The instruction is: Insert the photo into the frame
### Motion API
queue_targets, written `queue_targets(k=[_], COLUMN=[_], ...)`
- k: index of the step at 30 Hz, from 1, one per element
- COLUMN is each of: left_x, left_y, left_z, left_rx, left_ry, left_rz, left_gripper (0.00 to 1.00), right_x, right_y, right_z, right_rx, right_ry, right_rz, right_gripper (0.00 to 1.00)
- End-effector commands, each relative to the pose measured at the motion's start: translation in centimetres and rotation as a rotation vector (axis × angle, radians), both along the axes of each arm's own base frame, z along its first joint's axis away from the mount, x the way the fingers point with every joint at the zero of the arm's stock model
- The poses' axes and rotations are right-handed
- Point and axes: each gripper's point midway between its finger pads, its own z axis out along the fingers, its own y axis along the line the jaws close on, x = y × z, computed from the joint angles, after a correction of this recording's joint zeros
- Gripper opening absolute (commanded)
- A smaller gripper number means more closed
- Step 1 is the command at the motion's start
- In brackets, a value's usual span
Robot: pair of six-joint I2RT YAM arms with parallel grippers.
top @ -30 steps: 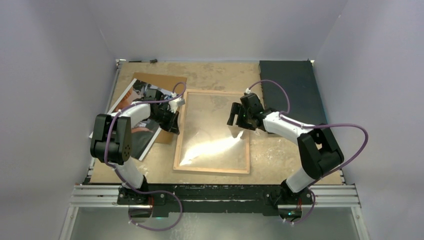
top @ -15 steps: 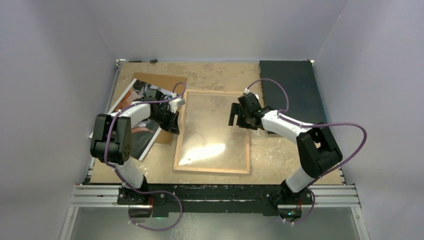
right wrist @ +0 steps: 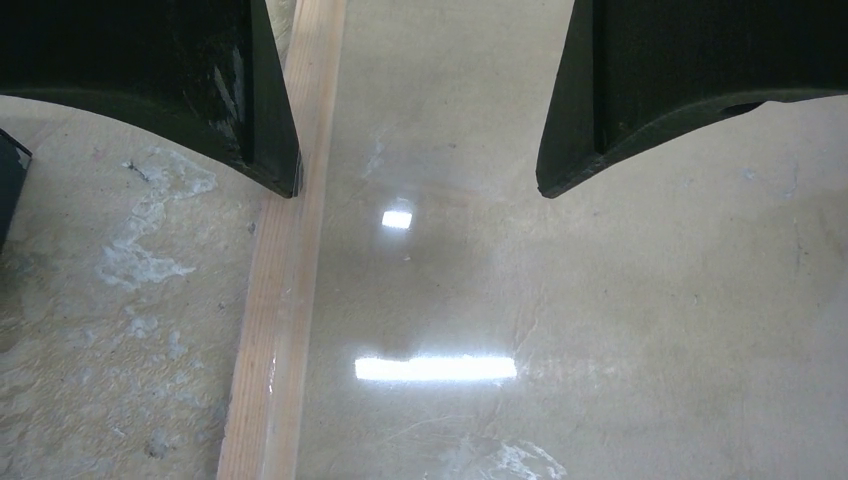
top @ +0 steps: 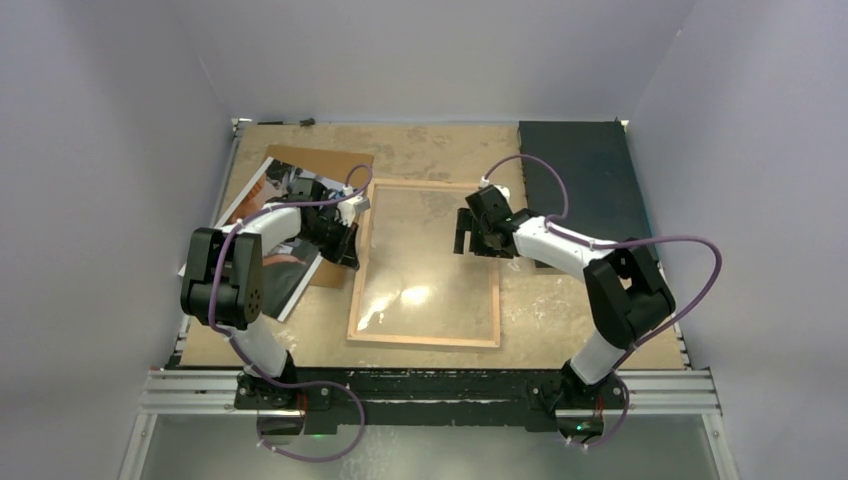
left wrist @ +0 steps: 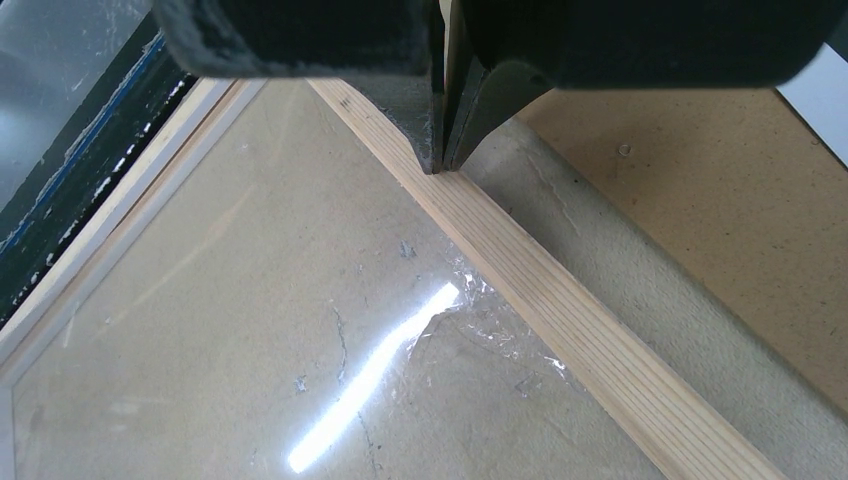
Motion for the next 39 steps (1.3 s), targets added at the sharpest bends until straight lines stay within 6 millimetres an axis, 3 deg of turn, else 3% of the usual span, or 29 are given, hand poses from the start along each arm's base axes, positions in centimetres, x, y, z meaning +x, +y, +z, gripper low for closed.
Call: queue_targets(k=[1,24,27,39], left_x=[-0.1,-0.5,-0.5,-0.4], left_y=[-1.1,-1.1,-1.1,-1.0], left_z=[1.2,1.2,1.2,1.4], left_rx=[-0.051,-0.053,-0.053,-0.047], left_ry=[-0.026,-0.016,-0.017,-0.023], left_rz=[-0.037,-0.047,-0.047,-0.046], left_gripper=[0.0,0.0,0.0,0.0], right_x=[1.0,0.9,1.0,1.1], right_y=[0.2,1.4,1.4,1.1], right_z=[1.4,1.4,1.6,1.9], right_rx=[-0.053,-0.109,-0.111,-0.132], right_ry=[-0.05,-0.079,-0.087,-0.1], right_rz=[0.003,0.042,0.045,0.043], right_gripper=[0.89,0.94,0.98,0.99])
